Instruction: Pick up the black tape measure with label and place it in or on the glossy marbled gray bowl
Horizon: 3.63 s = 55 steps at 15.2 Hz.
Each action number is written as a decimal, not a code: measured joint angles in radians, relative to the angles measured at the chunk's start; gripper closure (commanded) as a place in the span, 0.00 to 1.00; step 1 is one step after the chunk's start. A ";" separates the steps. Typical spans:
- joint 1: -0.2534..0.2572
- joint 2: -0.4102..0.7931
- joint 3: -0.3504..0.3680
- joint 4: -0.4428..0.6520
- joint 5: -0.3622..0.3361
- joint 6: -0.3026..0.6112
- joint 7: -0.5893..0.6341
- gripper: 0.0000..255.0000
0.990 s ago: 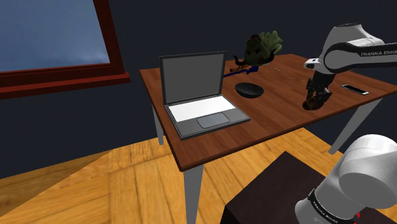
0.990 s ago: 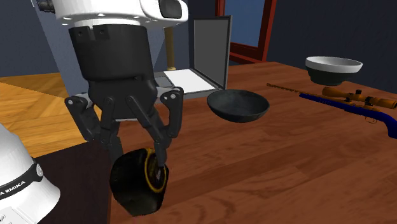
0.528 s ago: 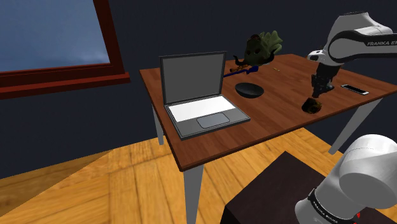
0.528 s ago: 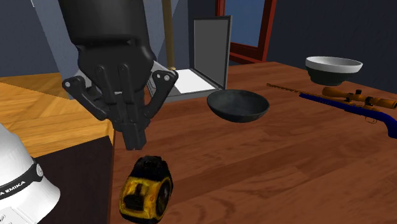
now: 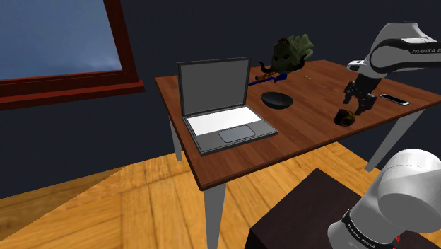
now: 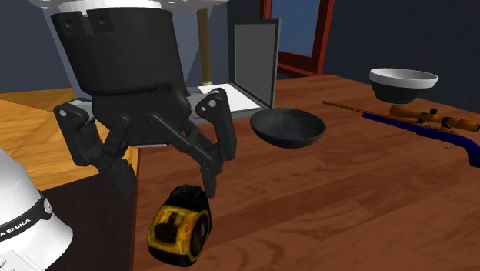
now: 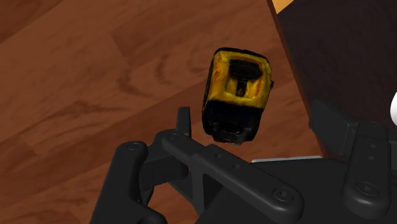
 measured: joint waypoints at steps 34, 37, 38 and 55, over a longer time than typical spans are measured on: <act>0.017 0.009 -0.041 0.008 0.012 0.023 -0.025 1.00; 0.018 0.005 -0.025 0.039 0.024 -0.012 -0.031 1.00; 0.019 0.003 -0.016 0.052 0.030 -0.028 -0.031 1.00; 0.116 0.107 0.062 0.226 0.141 -0.127 0.025 1.00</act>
